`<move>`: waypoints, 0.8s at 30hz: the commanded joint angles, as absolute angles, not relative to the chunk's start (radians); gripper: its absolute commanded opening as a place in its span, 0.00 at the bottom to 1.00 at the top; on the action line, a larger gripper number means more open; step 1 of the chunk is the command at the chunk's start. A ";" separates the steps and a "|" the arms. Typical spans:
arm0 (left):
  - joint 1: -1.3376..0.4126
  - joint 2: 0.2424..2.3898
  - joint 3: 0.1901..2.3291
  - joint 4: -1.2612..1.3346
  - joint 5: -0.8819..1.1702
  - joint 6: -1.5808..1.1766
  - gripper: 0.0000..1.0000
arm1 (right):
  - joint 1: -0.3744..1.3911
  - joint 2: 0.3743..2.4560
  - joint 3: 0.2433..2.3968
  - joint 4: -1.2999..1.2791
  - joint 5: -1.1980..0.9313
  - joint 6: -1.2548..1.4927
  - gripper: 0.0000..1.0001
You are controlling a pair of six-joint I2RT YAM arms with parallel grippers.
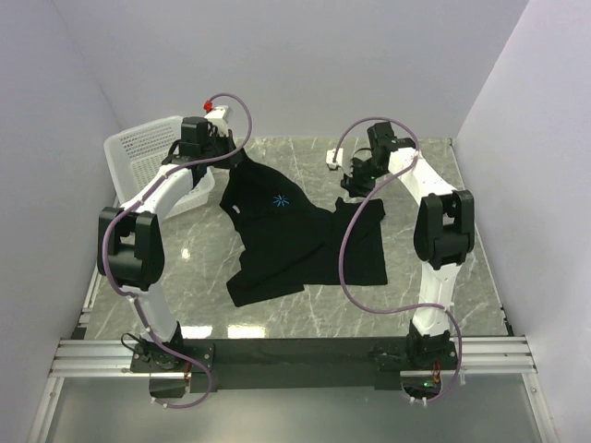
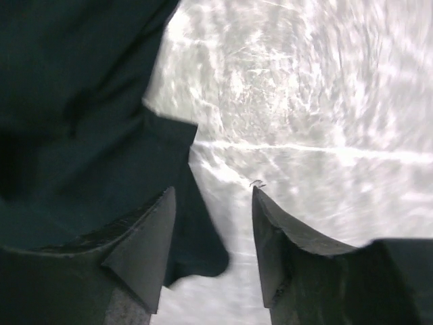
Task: Fold and stack the t-shirts
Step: Flatten out the T-shirt at the center of the board.
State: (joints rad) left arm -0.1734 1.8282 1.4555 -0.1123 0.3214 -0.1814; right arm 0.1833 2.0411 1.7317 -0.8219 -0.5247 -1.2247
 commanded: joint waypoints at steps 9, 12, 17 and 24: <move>-0.172 1.822 1.483 -0.068 0.365 -0.195 0.01 | 0.199 2.203 1.982 -1.155 -0.597 -1.890 0.61; -0.172 1.828 1.483 -0.063 0.373 -0.199 0.00 | 0.216 2.255 2.051 -1.227 -0.584 -1.924 0.61; -0.172 1.842 1.486 -0.058 0.379 -0.204 0.01 | 0.233 2.296 2.083 -1.232 -0.568 -1.936 0.61; -0.172 1.862 1.508 -0.060 0.387 -0.207 0.01 | 0.244 2.312 2.068 -1.269 -0.517 -1.971 0.58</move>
State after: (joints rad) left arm -0.1734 1.8572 1.4597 -0.1047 0.3546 -0.1986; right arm 0.2382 2.3047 2.0377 -1.2213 -0.5385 -1.9282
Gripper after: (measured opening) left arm 0.018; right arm 0.589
